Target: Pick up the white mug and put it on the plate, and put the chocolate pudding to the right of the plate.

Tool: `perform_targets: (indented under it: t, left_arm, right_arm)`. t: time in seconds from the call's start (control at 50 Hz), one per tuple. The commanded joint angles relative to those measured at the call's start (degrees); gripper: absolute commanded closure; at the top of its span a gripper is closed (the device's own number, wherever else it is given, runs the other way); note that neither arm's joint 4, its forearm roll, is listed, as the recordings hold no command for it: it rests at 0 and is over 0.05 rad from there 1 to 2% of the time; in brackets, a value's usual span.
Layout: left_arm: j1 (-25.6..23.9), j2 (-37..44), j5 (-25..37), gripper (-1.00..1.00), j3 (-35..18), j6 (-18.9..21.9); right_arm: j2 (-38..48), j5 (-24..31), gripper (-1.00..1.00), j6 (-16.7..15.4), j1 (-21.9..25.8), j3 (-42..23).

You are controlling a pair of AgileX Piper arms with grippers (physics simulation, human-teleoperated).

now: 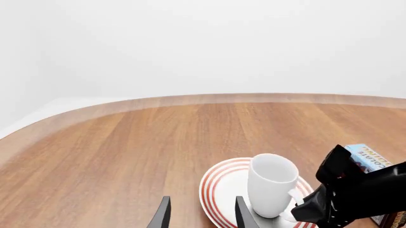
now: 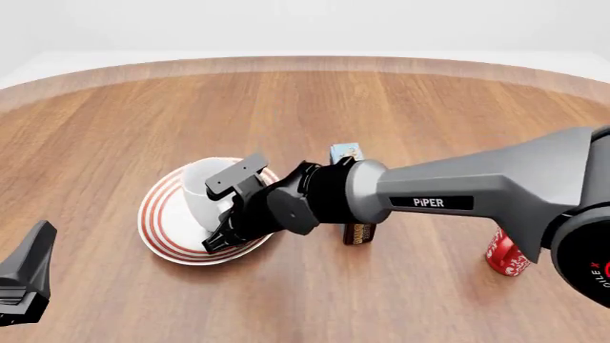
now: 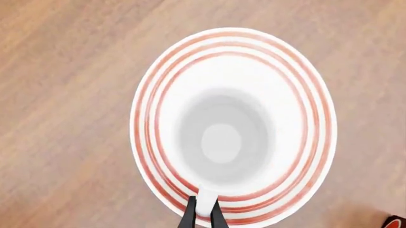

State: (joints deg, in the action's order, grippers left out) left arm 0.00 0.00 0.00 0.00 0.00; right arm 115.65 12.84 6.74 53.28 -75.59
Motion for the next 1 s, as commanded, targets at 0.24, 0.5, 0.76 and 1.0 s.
perform_targets:
  t: [0.24, 0.5, 0.76, 1.0]
  left_arm:
    - [0.0, 0.0, 0.0, -1.00, 0.0, 0.0]
    - [0.0, 0.0, 0.0, -1.00, 0.0, 0.0]
    - [0.0, 0.0, 0.0, -1.00, 0.0, 0.0]
    - [0.0, 0.0, 0.0, -1.00, 0.0, 0.0]
  right_arm:
    - [-0.2, 0.2, 1.00, 0.4, -0.3, 0.2]
    - [-0.4, 0.2, -1.00, 0.7, -0.1, 0.3]
    - [-1.7, 0.5, -1.00, 0.5, 0.1, 0.6]
    - [-3.6, 1.1, -1.00, -1.0, -0.4, 1.3]
